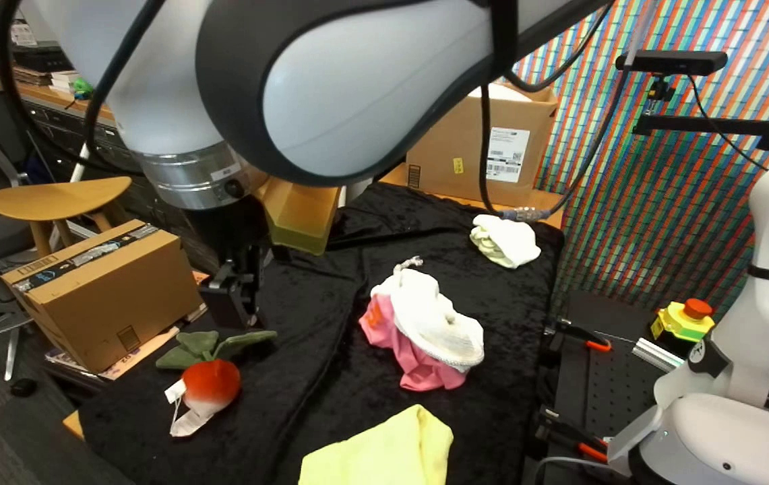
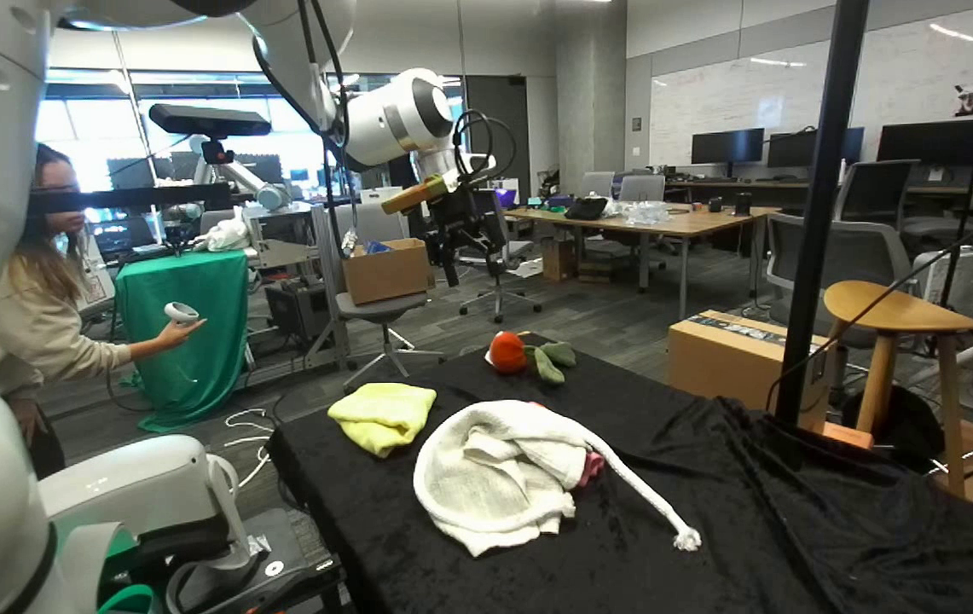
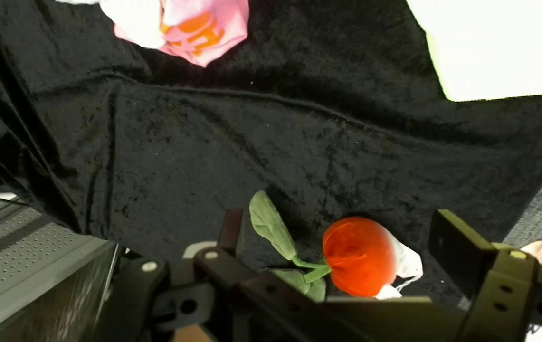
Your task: Put all the objects together at the center of the table
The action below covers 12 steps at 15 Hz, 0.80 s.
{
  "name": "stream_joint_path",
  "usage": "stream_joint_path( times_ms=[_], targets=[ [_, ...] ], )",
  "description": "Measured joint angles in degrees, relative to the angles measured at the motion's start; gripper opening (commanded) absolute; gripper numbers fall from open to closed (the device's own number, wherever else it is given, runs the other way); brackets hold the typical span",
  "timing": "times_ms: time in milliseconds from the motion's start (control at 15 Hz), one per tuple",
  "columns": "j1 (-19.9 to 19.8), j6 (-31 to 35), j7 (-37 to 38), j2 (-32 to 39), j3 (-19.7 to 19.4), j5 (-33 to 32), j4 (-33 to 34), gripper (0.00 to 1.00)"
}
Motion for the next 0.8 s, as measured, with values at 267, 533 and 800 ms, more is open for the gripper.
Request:
stream_joint_path(
  times_ms=[267,533,800],
  targets=[
    [2.5,3.1,2.2,2.9,-0.4,-2.1,2.4,1.0],
    [4.7,6.4,5.3,6.4,-1.8,-4.3,5.2,1.0],
    [5.7,7.2,6.6,10.2,-3.2,-4.1,8.0,1.0]
  ],
)
